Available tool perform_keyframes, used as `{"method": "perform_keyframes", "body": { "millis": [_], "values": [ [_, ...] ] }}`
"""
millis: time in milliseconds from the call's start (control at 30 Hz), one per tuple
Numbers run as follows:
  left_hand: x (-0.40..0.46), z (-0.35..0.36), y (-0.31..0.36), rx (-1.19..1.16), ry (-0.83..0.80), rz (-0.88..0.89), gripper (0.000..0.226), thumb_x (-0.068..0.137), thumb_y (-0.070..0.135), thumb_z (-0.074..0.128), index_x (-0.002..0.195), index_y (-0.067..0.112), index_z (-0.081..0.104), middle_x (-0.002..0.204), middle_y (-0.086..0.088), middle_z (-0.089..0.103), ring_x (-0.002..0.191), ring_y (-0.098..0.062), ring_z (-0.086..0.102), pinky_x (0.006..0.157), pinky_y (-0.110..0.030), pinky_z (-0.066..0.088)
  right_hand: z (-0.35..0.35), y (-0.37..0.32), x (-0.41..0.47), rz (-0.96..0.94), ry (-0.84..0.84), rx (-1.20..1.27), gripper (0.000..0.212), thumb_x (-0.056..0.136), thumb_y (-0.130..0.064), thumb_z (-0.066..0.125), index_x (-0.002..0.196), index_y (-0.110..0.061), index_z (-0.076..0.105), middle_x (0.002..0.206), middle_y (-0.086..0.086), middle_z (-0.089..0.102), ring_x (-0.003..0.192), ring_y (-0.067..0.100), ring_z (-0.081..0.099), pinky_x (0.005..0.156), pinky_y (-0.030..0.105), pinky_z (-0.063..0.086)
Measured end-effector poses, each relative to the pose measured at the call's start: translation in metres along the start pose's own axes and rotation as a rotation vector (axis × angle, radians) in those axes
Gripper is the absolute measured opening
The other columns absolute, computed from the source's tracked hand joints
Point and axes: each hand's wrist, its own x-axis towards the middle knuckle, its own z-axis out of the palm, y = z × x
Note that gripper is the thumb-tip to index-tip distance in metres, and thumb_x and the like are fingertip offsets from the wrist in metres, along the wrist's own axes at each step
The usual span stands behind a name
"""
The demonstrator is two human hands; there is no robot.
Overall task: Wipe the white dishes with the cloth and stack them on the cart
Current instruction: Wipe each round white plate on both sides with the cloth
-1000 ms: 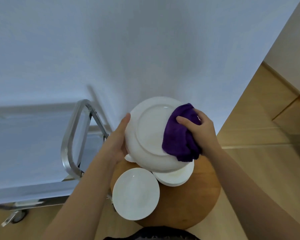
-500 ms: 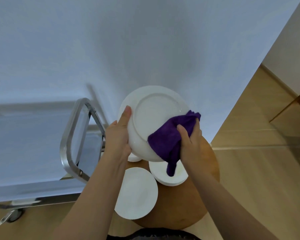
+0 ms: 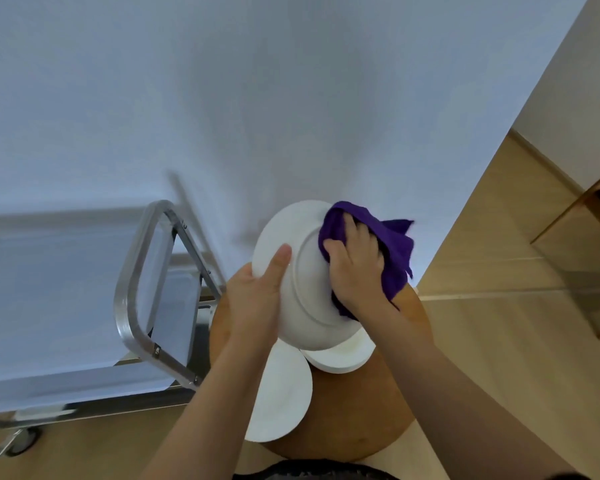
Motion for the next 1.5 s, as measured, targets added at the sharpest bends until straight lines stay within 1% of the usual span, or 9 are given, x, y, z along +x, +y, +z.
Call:
{"method": "perform_keyframes", "body": {
  "millis": [233,400,533,667,833,933,1200,1333,1500],
  "values": [
    [0.001,0.0,0.009,0.021,0.144,0.038,0.055,0.061,0.068,0.07,0.087,0.02,0.068,0.081,0.0,0.072,0.079,-0.022,0.07,0.066,-0.037,0.058,0.031,-0.002,-0.024,-0.267,-0.161,-0.04,0.059,0.082,-0.033,0.03,0.135,-0.008,0.04,0.136,0.012,0.045,0.126,0.029,0.036,0.11,0.045,0.019],
    [0.007,-0.014,0.017,-0.114,0.197,-0.057,0.045,0.075,0.051,0.072,0.098,0.013,0.066,0.091,-0.005,0.073,0.084,-0.023,0.07,0.069,-0.035,0.058,0.035,0.011,-0.07,-0.504,-0.359,0.152,0.046,0.086,-0.028,0.037,0.13,-0.017,0.045,0.132,-0.001,0.05,0.124,0.009,0.036,0.114,0.021,0.012],
    [0.009,-0.029,0.019,-0.113,0.163,-0.027,0.03,0.077,0.047,0.072,0.086,0.02,0.064,0.074,0.004,0.073,0.059,-0.008,0.069,0.045,-0.021,0.052,0.018,0.044,-0.086,-0.58,-0.411,0.236,0.033,0.077,-0.021,0.04,0.1,-0.007,0.059,0.098,0.004,0.062,0.092,0.014,0.053,0.087,0.027,0.042],
    [0.01,-0.037,0.02,-0.122,0.16,0.004,0.025,0.08,0.042,0.071,0.082,0.018,0.063,0.063,0.011,0.071,0.055,-0.003,0.066,0.043,-0.019,0.049,0.004,0.079,-0.075,-0.248,-0.215,0.13,0.016,0.07,-0.023,0.038,0.057,-0.018,0.044,0.056,-0.002,0.044,0.056,0.013,0.04,0.052,0.026,0.032],
    [0.012,-0.043,0.031,-0.298,0.079,0.011,0.026,0.084,0.037,0.064,0.089,0.011,0.065,0.071,0.006,0.074,0.064,-0.007,0.07,0.05,-0.02,0.053,-0.011,0.094,-0.052,0.296,-0.065,0.418,0.022,0.079,-0.021,0.04,0.059,-0.016,0.048,0.047,-0.011,0.051,0.051,0.007,0.047,0.048,0.017,0.038],
    [0.012,-0.043,0.039,-0.168,0.079,0.076,0.022,0.085,0.036,0.065,0.084,0.014,0.064,0.064,0.01,0.071,0.057,-0.002,0.066,0.047,-0.018,0.05,-0.02,0.092,-0.04,0.518,-0.012,0.596,0.019,0.072,-0.032,0.047,0.069,-0.019,0.061,0.069,-0.002,0.064,0.072,0.019,0.059,0.064,0.038,0.048],
    [-0.018,-0.016,0.036,0.807,-0.018,0.524,0.061,0.054,0.075,0.068,0.055,0.02,0.043,0.05,0.008,0.043,0.048,-0.007,0.041,0.043,-0.022,0.03,-0.026,0.058,-0.034,0.634,-0.361,0.808,0.057,0.06,-0.075,0.059,0.068,-0.019,0.07,0.073,0.002,0.071,0.068,0.019,0.07,0.066,0.034,0.051],
    [-0.036,-0.01,0.011,1.036,-0.171,1.244,0.051,0.076,0.061,0.054,0.05,0.021,0.037,0.04,0.013,0.032,0.032,-0.007,0.032,0.039,-0.012,0.02,-0.027,0.062,-0.03,0.786,-0.493,1.048,0.089,0.061,-0.082,0.054,0.112,-0.01,0.064,0.104,0.015,0.071,0.095,0.03,0.068,0.079,0.042,0.054],
    [-0.03,-0.026,-0.026,0.996,-0.266,1.475,0.052,0.084,0.052,0.056,0.05,0.013,0.049,0.043,0.003,0.045,0.036,-0.008,0.039,0.043,-0.015,0.026,-0.027,0.083,-0.039,0.825,-0.578,0.981,0.071,0.061,-0.047,0.068,0.122,-0.01,0.057,0.114,0.019,0.065,0.105,0.035,0.061,0.081,0.043,0.052]
  ]
}}
